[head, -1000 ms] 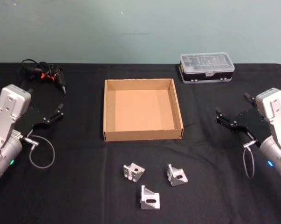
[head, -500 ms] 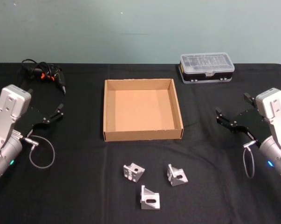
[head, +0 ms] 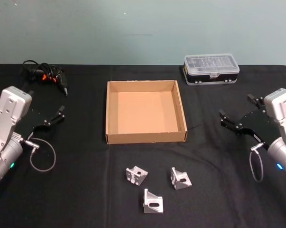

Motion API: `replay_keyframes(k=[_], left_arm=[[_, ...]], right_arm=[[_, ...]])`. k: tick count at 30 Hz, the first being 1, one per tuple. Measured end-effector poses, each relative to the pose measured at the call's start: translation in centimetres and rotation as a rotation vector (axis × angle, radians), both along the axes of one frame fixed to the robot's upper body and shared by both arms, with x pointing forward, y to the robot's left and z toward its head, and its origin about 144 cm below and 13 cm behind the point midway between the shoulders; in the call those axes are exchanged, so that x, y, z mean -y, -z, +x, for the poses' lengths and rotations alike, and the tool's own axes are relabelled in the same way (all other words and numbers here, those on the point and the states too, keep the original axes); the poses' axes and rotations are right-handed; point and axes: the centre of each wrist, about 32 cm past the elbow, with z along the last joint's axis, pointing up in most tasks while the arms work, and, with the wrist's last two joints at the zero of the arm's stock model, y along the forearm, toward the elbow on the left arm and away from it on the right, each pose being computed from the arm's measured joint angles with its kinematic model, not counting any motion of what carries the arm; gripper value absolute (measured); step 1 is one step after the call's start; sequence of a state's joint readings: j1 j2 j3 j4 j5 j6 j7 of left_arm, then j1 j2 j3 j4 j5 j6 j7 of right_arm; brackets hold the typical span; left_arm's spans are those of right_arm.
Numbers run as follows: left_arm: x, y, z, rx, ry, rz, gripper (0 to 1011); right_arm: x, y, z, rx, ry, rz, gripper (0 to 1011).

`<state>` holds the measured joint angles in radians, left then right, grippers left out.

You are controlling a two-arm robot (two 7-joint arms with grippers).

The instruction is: Use one hand to pick up the angle iron from the table and place it into the box.

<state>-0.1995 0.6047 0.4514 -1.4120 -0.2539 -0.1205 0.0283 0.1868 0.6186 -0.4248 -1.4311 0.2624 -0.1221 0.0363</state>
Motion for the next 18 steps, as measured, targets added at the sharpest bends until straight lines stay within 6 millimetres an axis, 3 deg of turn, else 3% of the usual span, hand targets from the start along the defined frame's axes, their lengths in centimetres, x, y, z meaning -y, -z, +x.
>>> replay_keyframes(k=[18], left_arm=[[0.0,0.0,0.0,0.000,0.000,0.000,1011]], right_arm=[[1.7,-6.2,-2.2,-0.097,-0.252,0.063,1002]])
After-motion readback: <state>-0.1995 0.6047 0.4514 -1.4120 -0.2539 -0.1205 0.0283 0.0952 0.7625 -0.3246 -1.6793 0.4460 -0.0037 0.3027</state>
